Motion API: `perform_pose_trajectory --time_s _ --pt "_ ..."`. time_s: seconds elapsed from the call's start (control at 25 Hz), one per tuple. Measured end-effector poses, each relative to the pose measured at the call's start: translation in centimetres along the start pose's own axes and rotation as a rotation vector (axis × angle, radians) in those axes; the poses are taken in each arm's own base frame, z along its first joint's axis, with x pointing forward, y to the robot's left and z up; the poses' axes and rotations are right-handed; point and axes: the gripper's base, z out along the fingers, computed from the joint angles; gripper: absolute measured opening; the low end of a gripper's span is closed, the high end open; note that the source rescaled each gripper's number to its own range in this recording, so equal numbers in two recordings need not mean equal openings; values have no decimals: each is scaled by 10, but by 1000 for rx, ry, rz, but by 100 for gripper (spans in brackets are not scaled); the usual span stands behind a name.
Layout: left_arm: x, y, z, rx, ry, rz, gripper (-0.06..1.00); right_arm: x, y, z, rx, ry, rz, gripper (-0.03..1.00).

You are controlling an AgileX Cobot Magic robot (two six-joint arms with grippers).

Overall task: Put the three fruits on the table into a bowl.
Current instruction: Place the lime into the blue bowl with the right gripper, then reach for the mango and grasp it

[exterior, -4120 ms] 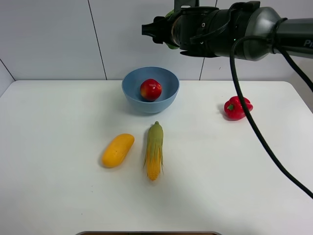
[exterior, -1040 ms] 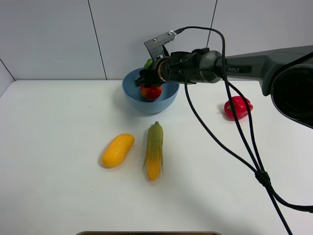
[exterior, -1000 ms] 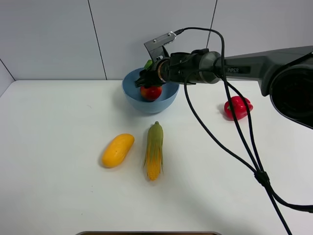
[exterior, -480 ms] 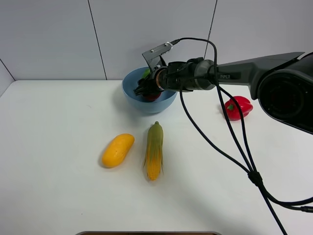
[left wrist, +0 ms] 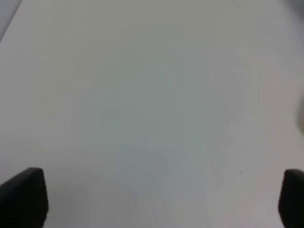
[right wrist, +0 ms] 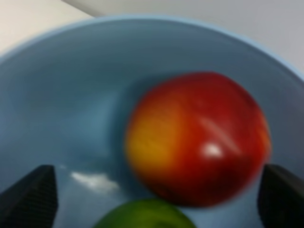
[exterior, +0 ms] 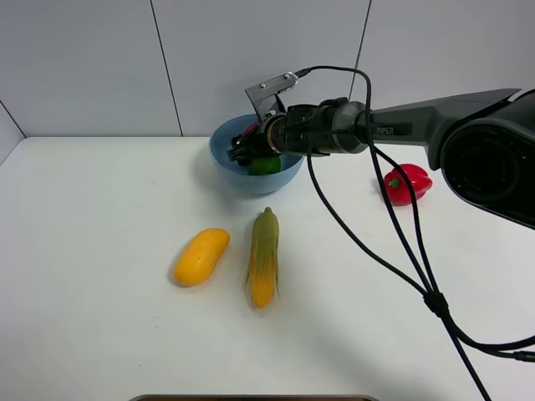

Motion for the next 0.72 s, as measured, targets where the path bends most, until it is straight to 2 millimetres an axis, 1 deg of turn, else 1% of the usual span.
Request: perform_pose_trajectory --time_s 0.08,0.16,0.52,0.6,0.72 --pt "0 0 0 0 0 0 100 1 -3 0 33 16 19 90" --pt "0 0 0 0 0 0 100 2 -5 -1 51 24 22 92" --pt "0 0 0 0 0 0 100 -17 -5 -17 48 -22 41 93" --pt "0 0 0 0 0 0 100 -23 -1 -24 39 -38 53 93" --pt "0 0 0 0 0 0 100 -40 2 -42 25 -82 61 93"
